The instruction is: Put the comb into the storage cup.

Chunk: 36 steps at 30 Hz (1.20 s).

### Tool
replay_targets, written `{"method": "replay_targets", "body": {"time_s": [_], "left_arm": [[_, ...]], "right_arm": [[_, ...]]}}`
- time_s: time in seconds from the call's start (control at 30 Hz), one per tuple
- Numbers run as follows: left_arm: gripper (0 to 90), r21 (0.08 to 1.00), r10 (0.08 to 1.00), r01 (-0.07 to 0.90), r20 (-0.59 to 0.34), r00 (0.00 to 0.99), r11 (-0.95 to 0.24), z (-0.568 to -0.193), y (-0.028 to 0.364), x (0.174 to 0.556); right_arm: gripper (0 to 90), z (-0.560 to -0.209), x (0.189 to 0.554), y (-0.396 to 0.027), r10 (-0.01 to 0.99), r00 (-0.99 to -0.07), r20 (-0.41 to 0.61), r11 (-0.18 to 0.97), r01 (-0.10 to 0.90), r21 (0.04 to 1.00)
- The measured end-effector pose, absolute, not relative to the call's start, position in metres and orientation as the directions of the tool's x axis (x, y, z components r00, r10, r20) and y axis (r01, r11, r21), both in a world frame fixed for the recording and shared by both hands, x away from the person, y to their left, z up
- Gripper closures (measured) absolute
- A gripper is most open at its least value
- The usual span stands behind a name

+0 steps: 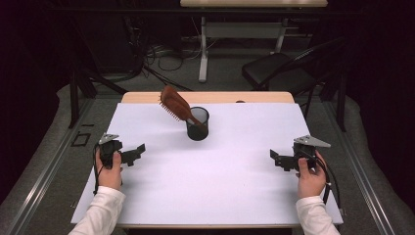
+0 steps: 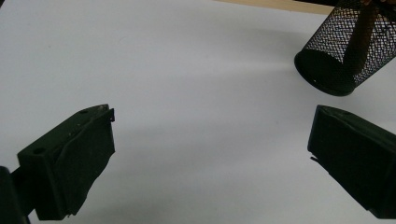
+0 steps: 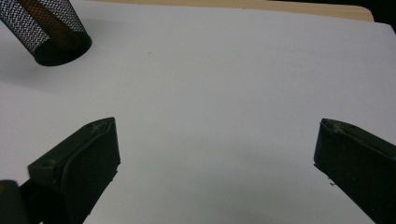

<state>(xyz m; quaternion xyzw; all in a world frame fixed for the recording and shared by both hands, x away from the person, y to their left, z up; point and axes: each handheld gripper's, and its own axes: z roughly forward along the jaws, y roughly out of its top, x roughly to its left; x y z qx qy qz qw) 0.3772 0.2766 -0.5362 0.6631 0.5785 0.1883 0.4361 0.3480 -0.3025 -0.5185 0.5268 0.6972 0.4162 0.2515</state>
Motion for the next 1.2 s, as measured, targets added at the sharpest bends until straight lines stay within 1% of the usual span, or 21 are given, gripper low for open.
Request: {"method": "replay_targets", "body": {"time_s": [0.13,0.43,0.7,1.2], "left_arm": [[0.7,0.795,0.927,0.604,-0.268,0.261,0.060,-0.5398,0.2754,0.3772],[0.7,0.803,0.925,0.594,-0.261,0.275,0.050,-0.5423,0.2722,0.3748],[0.7,0.809,0.920,0.583,-0.281,0.272,0.075,-0.5430,0.2752,0.3724],[0.8,0.805,0.921,0.587,-0.289,0.261,0.087,-0.5466,0.2788,0.3701]], "right_arm": [[0.0,-0.5198,0.3480,-0.3025,0.944,-0.318,0.089,0.097,0.526,0.845],[0.0,-0.5221,0.3471,-0.3030,0.944,-0.318,0.094,0.095,0.531,0.842],[0.0,-0.5235,0.3457,-0.3030,0.943,-0.317,0.100,0.089,0.531,0.843],[0.0,-0.5261,0.3447,-0.3033,0.943,-0.318,0.099,0.090,0.530,0.843]]}}
